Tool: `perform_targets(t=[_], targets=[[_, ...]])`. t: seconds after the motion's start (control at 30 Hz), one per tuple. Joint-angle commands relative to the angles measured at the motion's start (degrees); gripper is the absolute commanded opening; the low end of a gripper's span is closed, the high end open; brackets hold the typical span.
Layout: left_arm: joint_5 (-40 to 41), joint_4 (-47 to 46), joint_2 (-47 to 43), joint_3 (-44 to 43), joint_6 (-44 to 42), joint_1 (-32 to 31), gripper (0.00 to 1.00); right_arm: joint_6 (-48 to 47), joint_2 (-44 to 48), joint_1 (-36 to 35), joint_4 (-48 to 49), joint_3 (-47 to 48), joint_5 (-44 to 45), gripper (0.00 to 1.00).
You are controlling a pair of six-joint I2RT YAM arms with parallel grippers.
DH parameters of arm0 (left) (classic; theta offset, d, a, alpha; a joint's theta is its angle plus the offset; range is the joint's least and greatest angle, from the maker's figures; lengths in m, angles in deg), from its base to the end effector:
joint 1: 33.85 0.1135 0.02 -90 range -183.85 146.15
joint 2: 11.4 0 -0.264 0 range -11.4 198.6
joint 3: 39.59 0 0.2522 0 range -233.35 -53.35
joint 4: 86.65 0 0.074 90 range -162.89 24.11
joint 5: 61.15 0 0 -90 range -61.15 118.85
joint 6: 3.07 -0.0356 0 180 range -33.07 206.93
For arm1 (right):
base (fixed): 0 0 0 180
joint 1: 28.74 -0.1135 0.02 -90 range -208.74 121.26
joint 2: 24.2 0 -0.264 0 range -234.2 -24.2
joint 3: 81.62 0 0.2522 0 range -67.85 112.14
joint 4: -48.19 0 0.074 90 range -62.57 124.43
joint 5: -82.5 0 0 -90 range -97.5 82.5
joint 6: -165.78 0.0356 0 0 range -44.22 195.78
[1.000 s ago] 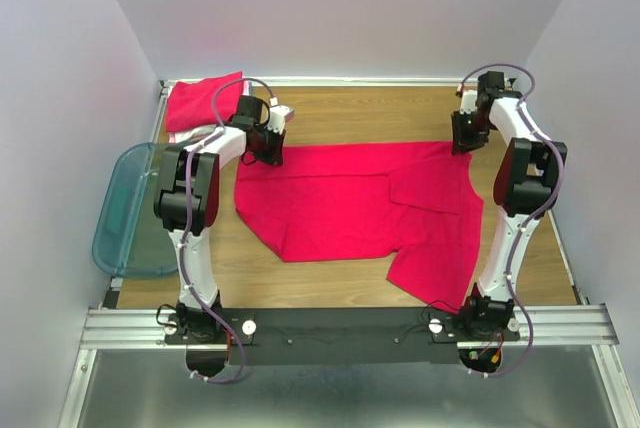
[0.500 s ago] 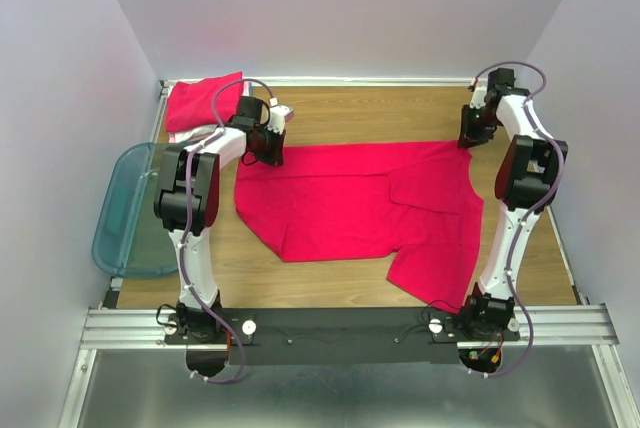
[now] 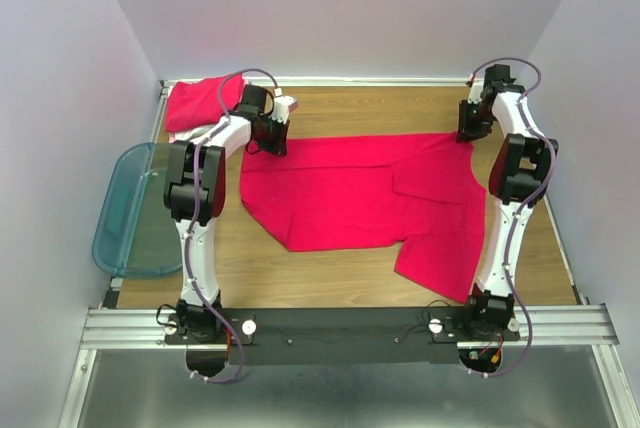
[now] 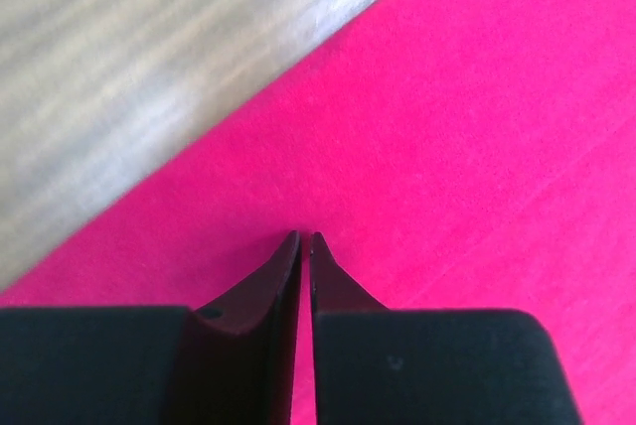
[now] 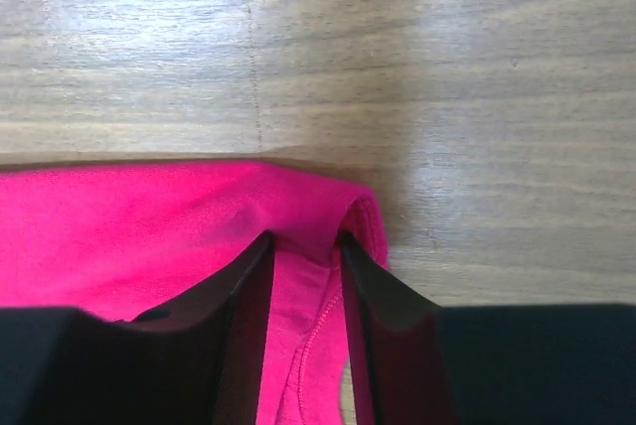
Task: Fold and stack the t-shirts
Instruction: Fold the flattened tshirt in 1/3 of the way
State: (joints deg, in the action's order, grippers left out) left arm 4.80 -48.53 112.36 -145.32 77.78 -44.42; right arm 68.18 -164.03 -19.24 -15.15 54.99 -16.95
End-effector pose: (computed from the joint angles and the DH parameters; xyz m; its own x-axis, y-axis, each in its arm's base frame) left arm 0.4553 -0.0997 0.1665 -0.7439 0.2865 -0.6038 0.5155 0.8209 -0.2456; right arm 0.5108 -0.0796 0.1695 -0.9100 0.0200 -0.4142 -0.0222 0.9951 0.0967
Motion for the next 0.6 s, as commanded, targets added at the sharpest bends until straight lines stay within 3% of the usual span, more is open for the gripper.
perform_targets(t=[0.0, 0.07, 0.17, 0.2, 0.23, 0.37, 0.57], targets=[[-5.11, 7.18, -1.23, -6.46, -7.7, 0.37, 0.2, -3.81, 4.27, 0.26, -2.0, -1.54, -3.19, 0.52], [-6.35, 8.59, -2.91, -7.61, -10.35, 0.37, 0.23, -5.66, 8.13, 0.26, -2.53, -2.6, -4.95, 0.56], [-11.17, 11.4, -7.65, -6.4, -16.41, 0.28, 0.32, -10.22, 16.74, 0.26, -3.93, -8.04, -6.98, 0.75], [-12.41, 12.19, -10.27, -5.52, -19.91, 0.37, 0.37, -12.94, 18.78, 0.26, -4.38, -8.93, -7.42, 0.77], [-13.55, 13.25, -11.6, -4.55, -19.94, 0.2, 0.43, -12.97, 20.37, 0.26, -5.08, -9.9, -7.94, 0.78], [-14.89, 16.6, -18.37, 3.52, -27.76, -1.21, 0.44, -24.9, 27.32, 0.17, -15.85, -13.68, -10.4, 0.78], [-5.41, 13.8, -28.57, 19.35, -30.23, -8.66, 0.43, -34.75, 38.38, 0.0, -25.2, -30.24, -8.92, 0.75]])
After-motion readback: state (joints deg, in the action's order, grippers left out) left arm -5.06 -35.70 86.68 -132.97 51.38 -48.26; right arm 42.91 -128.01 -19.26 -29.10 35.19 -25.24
